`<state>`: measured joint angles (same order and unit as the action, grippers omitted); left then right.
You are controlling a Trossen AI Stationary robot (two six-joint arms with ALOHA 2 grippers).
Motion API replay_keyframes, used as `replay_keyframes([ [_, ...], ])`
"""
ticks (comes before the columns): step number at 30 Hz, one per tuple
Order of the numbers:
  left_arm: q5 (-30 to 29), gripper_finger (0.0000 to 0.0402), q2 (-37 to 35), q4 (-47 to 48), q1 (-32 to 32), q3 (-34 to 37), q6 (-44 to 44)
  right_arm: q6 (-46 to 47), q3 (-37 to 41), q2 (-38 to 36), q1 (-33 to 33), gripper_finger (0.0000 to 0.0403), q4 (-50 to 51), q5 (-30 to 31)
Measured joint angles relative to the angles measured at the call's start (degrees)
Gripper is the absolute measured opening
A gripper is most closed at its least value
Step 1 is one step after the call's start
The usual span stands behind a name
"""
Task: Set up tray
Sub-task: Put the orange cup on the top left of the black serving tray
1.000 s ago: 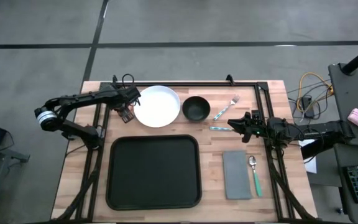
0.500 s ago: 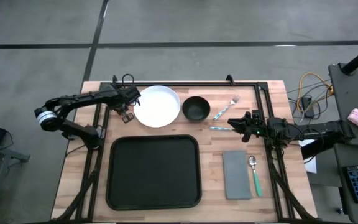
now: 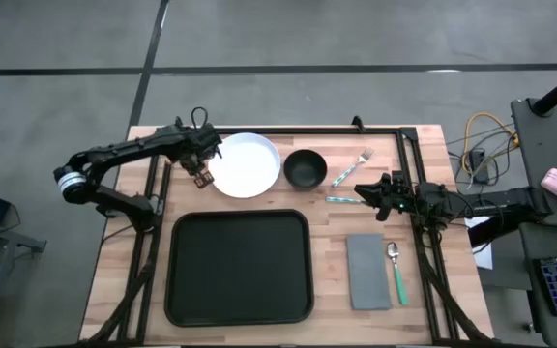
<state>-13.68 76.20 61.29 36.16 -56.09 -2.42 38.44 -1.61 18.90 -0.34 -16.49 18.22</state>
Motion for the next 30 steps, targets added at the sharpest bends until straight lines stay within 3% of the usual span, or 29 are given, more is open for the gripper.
replay_keyframes([
  [8, 1.7, 0.0000, 0.0, 8.3, -11.8, -12.3, 5.8, 0.2, 0.0, 0.0, 0.0, 0.0068, 0.0, 0.0],
  [13, 3.2, 0.0000, 0.0, 10.5, -19.7, -16.4, 11.9, 0.1, 0.0, 0.0, 0.0, 0.0068, 0.0, 0.0],
  [30, 6.9, 0.0000, 0.1, 14.1, -42.8, -12.3, 28.2, 0.2, 0.0, 0.0, 0.0, 0.0068, 0.0, -0.1],
])
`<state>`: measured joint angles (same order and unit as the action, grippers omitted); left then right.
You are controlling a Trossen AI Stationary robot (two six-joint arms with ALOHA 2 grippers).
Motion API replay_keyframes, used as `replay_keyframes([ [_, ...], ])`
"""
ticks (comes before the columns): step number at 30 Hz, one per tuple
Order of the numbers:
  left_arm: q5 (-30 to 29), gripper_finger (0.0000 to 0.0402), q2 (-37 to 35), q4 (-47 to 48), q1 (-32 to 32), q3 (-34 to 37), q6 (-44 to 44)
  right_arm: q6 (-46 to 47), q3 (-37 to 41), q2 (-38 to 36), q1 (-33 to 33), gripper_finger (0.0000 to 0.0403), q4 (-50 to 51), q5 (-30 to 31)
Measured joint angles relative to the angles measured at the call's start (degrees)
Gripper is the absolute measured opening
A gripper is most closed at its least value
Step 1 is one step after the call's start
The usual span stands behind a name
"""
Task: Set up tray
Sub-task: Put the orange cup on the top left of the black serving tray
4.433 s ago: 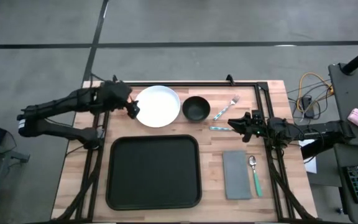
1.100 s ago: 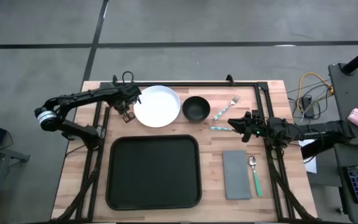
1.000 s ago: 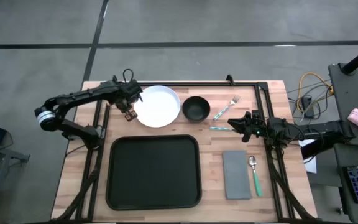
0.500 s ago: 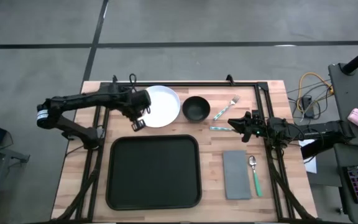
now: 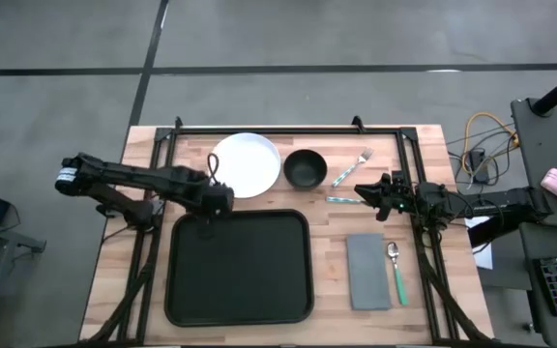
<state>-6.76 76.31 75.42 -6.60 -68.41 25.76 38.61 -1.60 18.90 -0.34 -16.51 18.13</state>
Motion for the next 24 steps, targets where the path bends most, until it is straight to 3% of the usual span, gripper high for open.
replay_keyframes([
  [12, 3.9, 0.0000, 0.0, -5.3, -10.2, 6.1, 6.3, -0.2, 0.0, 0.0, 0.0, 0.0068, 1.2, 0.0],
  [24, 8.8, 0.0000, 0.0, -9.5, -12.5, 15.8, 8.9, 0.2, 0.0, 0.0, 0.0, 0.0068, 3.1, 0.0],
])
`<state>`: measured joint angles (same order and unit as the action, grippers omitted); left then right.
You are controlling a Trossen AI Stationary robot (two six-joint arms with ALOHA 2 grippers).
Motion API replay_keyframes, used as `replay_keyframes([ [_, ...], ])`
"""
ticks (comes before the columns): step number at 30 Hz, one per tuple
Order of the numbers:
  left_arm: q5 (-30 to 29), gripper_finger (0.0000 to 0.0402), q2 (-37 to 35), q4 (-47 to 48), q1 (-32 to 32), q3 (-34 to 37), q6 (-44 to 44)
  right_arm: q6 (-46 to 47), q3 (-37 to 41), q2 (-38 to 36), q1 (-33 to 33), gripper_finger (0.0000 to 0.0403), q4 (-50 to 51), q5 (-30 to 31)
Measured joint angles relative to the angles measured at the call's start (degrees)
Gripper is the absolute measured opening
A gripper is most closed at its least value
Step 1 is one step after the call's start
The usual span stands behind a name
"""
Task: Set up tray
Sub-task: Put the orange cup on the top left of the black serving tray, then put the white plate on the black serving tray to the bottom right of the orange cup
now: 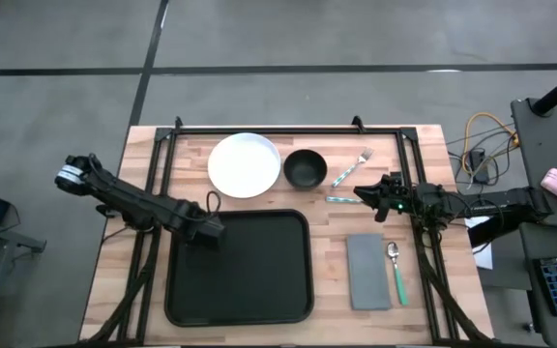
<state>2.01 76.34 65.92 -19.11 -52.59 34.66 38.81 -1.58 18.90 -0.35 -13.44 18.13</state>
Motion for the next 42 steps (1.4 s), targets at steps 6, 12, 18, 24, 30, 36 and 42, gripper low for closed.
replay_keyframes([
  [6, 0.2, 0.0000, 0.1, -0.6, 0.0, 1.9, 0.0, 0.0, 0.0, 0.0, 0.0, 0.0068, 0.0, 0.0],
  [12, 0.3, 0.0000, 0.1, -2.7, 0.0, 3.1, -0.1, 0.0, 0.0, 0.0, 0.0, 0.0068, 0.0, 0.0],
  [18, 0.9, 0.0005, 0.1, -2.6, 0.0, 3.1, -0.1, 0.0, 0.0, 0.0, 0.0, 0.0068, 0.0, 0.0],
  [24, 1.5, 0.0055, 0.1, -2.5, 0.0, 3.1, -0.1, 0.1, 0.0, 0.0, 0.0, 0.0068, 0.0, 0.0],
  [30, 1.6, 0.0141, 0.1, -2.5, 0.0, 3.1, -0.1, 0.2, 0.0, 0.0, 0.0, 0.0068, 0.0, 0.0],
  [36, 5.3, 0.0211, -0.4, -1.1, 0.0, 1.8, -0.1, 0.2, 0.0, 0.0, 0.0, 0.0068, 0.0, 0.0],
  [42, 5.0, 0.0224, -0.7, 3.4, 0.0, -3.5, -2.4, 0.2, 0.0, 0.0, 0.0, 0.0068, 0.0, 0.0],
])
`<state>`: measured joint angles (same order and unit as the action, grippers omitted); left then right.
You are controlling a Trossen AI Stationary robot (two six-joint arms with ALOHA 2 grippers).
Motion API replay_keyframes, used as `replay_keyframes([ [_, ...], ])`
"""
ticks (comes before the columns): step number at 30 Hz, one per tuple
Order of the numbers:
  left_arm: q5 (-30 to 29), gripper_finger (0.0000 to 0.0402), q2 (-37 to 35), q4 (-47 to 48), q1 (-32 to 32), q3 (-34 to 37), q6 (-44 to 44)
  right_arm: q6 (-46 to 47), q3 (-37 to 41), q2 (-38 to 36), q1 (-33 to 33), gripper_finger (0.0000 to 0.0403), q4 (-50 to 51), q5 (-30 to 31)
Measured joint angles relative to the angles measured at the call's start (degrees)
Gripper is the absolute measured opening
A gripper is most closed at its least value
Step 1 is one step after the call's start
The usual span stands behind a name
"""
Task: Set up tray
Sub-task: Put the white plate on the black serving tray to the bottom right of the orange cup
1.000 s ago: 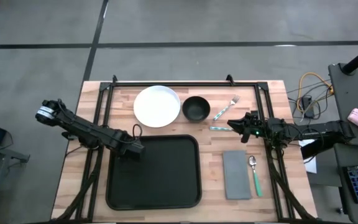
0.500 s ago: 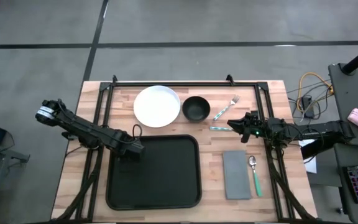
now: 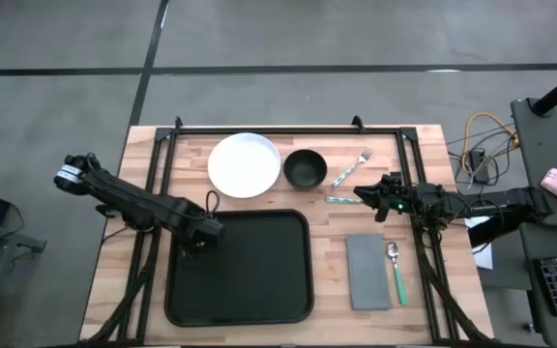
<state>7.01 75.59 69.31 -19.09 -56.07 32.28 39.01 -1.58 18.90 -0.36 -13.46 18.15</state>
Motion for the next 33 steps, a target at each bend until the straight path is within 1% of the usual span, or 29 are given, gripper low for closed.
replay_keyframes([
  [4, -0.3, 0.0224, 0.0, 1.6, 0.0, -5.1, -2.7, 0.0, 0.0, 0.0, 0.0, 0.0068, 0.0, 0.0],
  [6, -2.0, 0.0225, 0.0, 2.1, 0.0, -8.1, -4.4, 0.0, 0.0, 0.0, 0.0, 0.0068, 0.0, 0.0],
  [8, -4.8, 0.0225, 0.0, 2.5, 0.0, -11.2, -6.2, 1.0, 0.0, 0.0, 0.0, 0.0068, 0.0, 0.0],
  [12, -12.4, 0.0225, 0.0, 1.7, 0.0, -16.7, -9.3, 1.4, 0.0, 0.0, 0.0, 0.0068, 0.0, -0.2],
  [15, -18.1, 0.0225, 0.0, -5.5, 0.6, -18.7, -12.5, 1.1, 0.0, 0.0, 0.0, 0.0068, 0.0, -0.1],
  [19, -18.7, 0.0225, 0.0, -19.7, 2.9, -18.2, -20.2, 1.3, 0.0, 0.0, 0.0, 0.0068, 0.0, -0.1],
  [22, -18.7, 0.0225, 0.2, -26.3, 5.6, -17.0, -24.6, 5.6, 0.0, 0.0, 0.0, 0.0068, 0.0, -0.2],
  [24, -19.4, 0.0225, 0.2, -28.3, 8.1, -16.1, -26.0, 5.9, 0.0, 0.0, 0.0, 0.0068, 0.0, -0.2],
  [28, -19.0, 0.0225, 0.2, -28.8, 14.3, -14.1, -28.1, 2.4, 0.0, 0.0, 0.0, 0.0068, 0.0, -0.4],
  [31, -16.1, 0.0225, 0.2, -28.8, 19.7, -12.5, -31.3, 2.2, 0.0, 0.0, -0.1, 0.0068, -0.1, -2.0],
  [33, -15.0, 0.0225, 0.2, -28.8, 23.1, -11.4, -32.2, -0.7, 0.0, 0.0, -0.1, 0.0068, -0.4, -3.9],
])
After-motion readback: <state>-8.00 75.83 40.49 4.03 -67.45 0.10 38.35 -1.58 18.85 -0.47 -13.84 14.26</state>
